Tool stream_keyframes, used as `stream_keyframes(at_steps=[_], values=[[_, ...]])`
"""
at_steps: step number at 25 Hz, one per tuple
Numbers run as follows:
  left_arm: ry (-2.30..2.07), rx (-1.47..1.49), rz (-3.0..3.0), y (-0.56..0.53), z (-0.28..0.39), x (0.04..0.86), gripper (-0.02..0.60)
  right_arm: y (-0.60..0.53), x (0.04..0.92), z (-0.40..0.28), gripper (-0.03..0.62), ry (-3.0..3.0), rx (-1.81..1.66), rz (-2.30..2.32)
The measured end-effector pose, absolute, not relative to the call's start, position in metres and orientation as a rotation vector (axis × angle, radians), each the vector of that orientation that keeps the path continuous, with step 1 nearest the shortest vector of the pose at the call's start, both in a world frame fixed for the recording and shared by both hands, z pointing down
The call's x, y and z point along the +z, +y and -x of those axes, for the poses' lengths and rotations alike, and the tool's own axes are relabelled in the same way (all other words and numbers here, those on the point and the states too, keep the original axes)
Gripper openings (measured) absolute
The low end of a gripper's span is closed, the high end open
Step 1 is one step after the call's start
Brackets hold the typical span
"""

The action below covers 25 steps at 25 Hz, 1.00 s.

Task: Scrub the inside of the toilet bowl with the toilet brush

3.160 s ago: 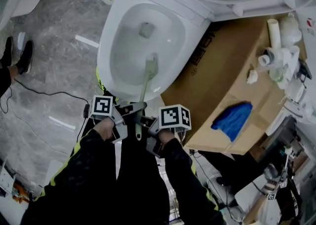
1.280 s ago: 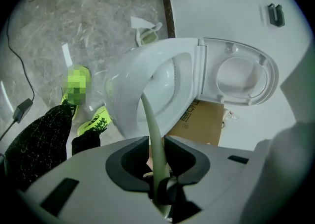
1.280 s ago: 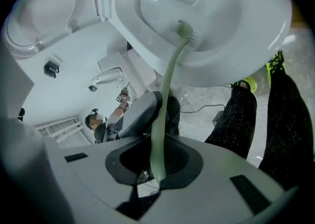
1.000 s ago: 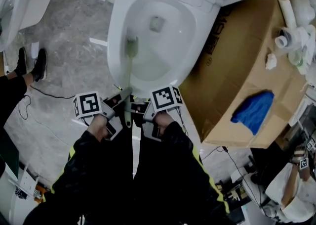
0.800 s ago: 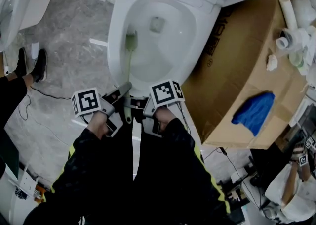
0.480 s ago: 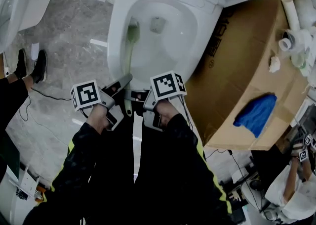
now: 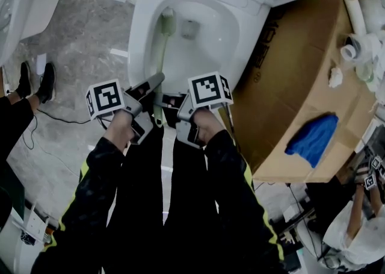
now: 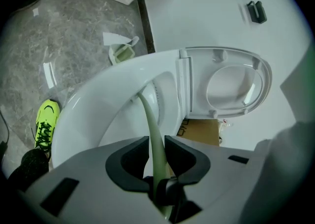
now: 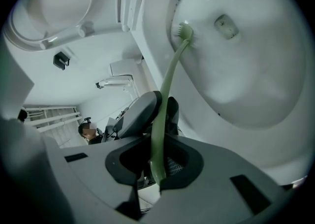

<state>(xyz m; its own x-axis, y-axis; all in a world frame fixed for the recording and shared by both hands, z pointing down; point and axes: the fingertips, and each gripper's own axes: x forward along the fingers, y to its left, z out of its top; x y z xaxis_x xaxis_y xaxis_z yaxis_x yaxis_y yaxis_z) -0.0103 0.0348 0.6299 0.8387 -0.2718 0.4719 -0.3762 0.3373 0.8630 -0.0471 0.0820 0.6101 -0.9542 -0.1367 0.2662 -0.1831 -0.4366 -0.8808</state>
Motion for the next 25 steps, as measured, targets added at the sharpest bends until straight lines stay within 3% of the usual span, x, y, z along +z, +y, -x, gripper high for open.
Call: stream_keyframes(at_steps=[25], values=[[-0.477, 0.184, -1.342, 0.024, -0.052, 0.640, 0.097, 0.066, 0.625, -0.011, 0.057, -1.656, 2.595, -0.807]])
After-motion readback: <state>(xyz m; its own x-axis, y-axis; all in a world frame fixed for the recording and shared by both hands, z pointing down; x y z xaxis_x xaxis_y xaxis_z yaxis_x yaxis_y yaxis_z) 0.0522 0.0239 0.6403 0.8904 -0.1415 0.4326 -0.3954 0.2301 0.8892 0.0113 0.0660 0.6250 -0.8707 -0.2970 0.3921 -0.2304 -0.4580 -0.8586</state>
